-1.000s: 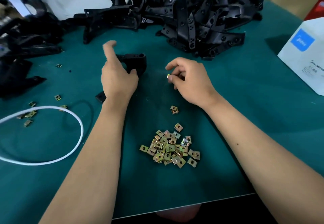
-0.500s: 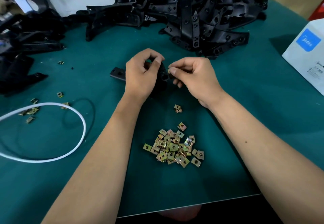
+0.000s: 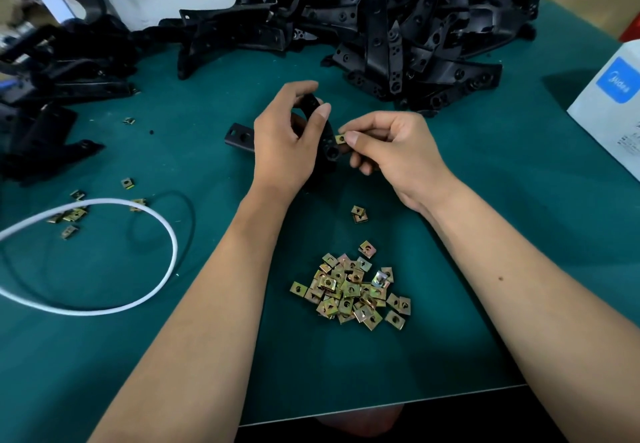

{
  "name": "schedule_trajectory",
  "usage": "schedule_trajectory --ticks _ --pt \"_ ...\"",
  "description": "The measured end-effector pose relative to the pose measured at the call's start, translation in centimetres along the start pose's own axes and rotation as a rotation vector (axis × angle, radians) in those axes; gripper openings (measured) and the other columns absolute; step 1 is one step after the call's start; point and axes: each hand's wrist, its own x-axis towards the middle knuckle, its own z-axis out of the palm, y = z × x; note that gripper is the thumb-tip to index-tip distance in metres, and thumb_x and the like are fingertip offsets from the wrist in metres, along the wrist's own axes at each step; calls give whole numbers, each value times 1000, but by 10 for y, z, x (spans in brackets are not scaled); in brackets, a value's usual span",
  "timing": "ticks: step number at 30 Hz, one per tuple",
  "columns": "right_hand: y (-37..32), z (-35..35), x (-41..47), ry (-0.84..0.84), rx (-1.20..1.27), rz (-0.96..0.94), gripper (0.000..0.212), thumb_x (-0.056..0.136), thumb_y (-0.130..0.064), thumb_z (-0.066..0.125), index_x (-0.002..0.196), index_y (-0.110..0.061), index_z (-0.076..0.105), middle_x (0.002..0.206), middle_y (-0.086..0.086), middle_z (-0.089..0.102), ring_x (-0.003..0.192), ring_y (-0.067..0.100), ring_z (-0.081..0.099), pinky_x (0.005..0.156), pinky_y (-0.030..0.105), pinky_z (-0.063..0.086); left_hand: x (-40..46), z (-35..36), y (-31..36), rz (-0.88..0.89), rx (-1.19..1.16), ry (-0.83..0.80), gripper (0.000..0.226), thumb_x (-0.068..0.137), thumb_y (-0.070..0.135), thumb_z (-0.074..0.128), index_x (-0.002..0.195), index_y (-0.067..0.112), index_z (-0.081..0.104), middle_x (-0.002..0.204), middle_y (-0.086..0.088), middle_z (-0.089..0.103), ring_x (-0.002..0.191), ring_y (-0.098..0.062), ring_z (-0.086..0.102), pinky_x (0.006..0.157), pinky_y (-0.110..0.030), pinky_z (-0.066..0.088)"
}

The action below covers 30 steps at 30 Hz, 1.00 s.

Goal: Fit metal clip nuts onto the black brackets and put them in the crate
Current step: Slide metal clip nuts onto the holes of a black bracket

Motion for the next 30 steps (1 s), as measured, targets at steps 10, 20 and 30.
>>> schedule_trajectory --ticks 10,20,30 --pt "0 -2 0 -2 5 47 10 93 -5 73 91 -13 78 80 1 74 74 11 65 57 25 55 0 2 4 89 77 15 30 98 25 67 123 9 66 108 3 71 104 -2 61 92 -13 45" --pt "1 8 -1 72 57 68 6 88 -2 78 90 -8 77 74 4 74 61 11 63 58 23 53 0 4 6 102 163 56 23 100 21 64 115 3 66 106 -4 68 97 -14 60 84 -6 35" --pt "-1 7 0 73 43 72 14 88 0 78 98 -6 72 74 4 71 61 12 62 59 23 53 -1 9 11 123 183 60 22 101 21 61 111 2 65 102 -6 67 91 -17 58 78 -12 37"
